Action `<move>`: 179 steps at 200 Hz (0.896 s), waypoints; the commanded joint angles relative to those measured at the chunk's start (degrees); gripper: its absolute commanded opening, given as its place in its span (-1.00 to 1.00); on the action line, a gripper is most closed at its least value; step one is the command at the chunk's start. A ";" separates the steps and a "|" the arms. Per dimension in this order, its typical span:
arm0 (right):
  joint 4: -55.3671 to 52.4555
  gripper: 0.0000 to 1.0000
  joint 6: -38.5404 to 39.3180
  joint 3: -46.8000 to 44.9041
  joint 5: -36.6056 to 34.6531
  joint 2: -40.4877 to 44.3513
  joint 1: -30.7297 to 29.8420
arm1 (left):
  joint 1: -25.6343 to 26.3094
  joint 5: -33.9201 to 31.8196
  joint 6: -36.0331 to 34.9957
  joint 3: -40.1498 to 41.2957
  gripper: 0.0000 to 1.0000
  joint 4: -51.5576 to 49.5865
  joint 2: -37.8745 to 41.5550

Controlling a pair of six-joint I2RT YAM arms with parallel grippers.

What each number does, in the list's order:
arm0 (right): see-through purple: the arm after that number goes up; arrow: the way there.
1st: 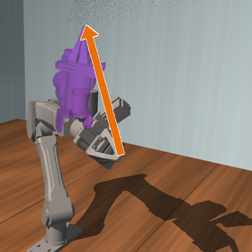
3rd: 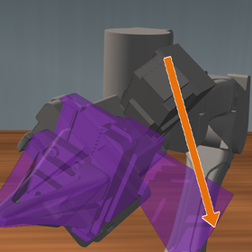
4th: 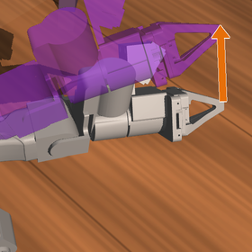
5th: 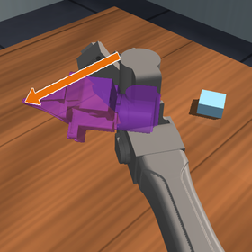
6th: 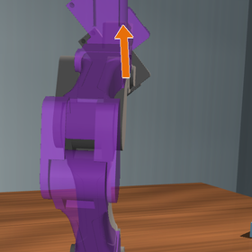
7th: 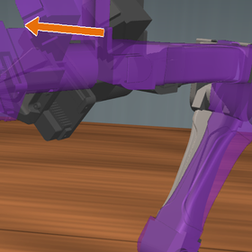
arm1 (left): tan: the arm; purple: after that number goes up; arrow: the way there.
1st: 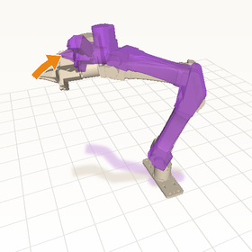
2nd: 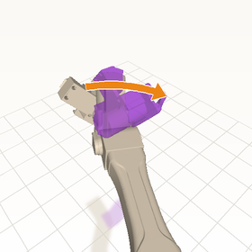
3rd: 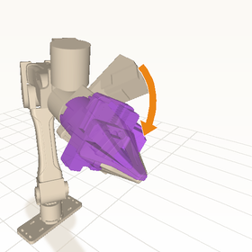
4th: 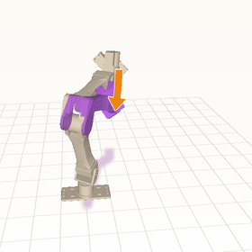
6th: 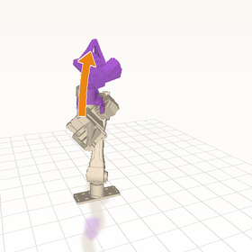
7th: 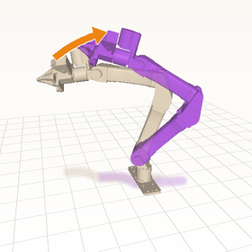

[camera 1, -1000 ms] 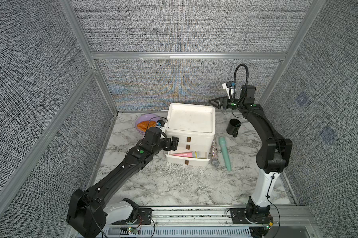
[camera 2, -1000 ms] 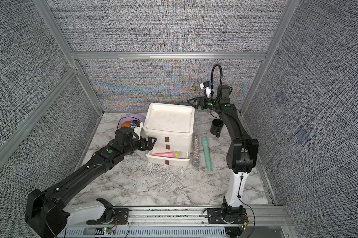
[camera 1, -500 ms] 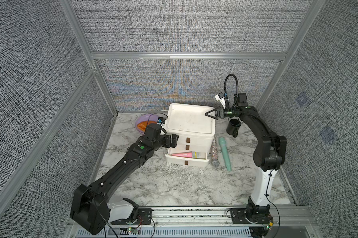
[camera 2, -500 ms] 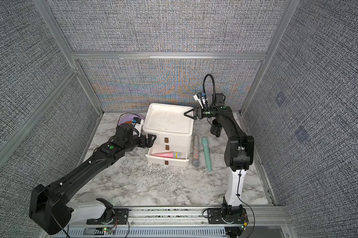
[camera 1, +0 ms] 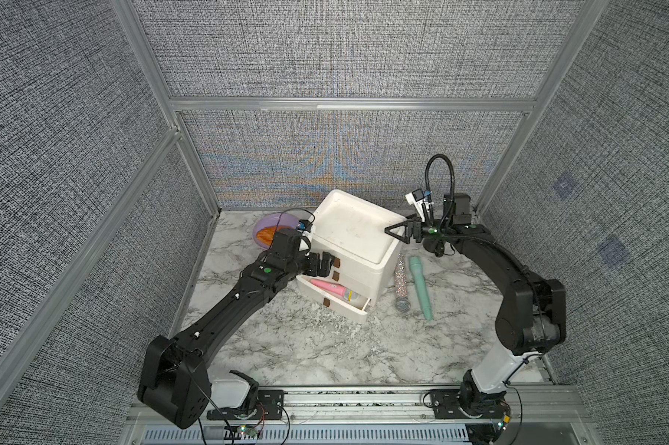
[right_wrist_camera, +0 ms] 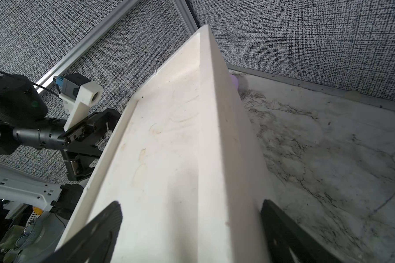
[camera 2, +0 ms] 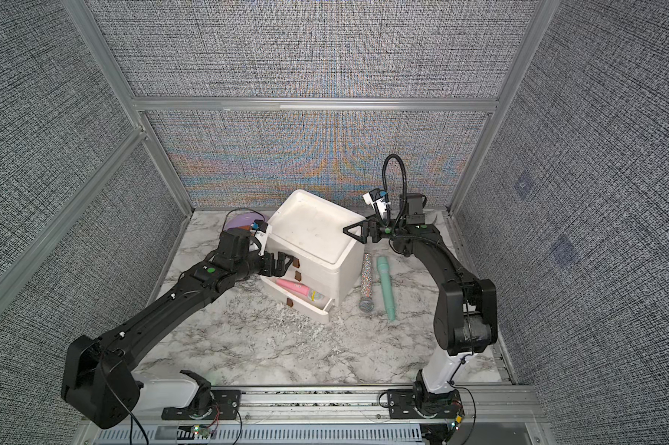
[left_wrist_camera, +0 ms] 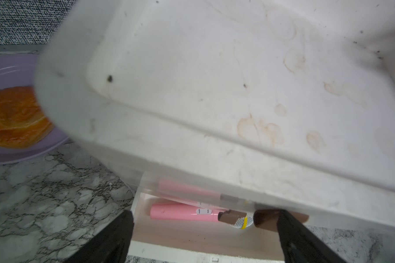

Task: Take the microphone out of the drawer
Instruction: Adjust the storage box at the center of the board.

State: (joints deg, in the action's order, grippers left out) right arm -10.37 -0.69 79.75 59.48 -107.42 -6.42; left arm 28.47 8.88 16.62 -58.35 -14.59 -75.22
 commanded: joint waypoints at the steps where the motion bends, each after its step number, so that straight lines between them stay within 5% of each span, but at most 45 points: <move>1: 0.03 0.92 -1.19 0.18 -0.35 0.97 -0.42 | -0.12 -3.79 0.64 2.69 1.00 1.50 3.73; 62: 1.09 0.93 -3.97 4.58 -1.19 0.86 -0.41 | -0.23 2.10 2.16 25.01 0.81 19.86 16.78; 179: -2.10 0.92 -1.47 7.49 0.26 -1.46 -1.70 | 1.97 7.58 -3.39 20.91 0.62 29.05 0.54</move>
State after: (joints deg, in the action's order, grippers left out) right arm -12.03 -3.40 86.72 58.87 -108.44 -7.92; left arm 29.71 15.27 15.07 -36.38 10.79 -72.58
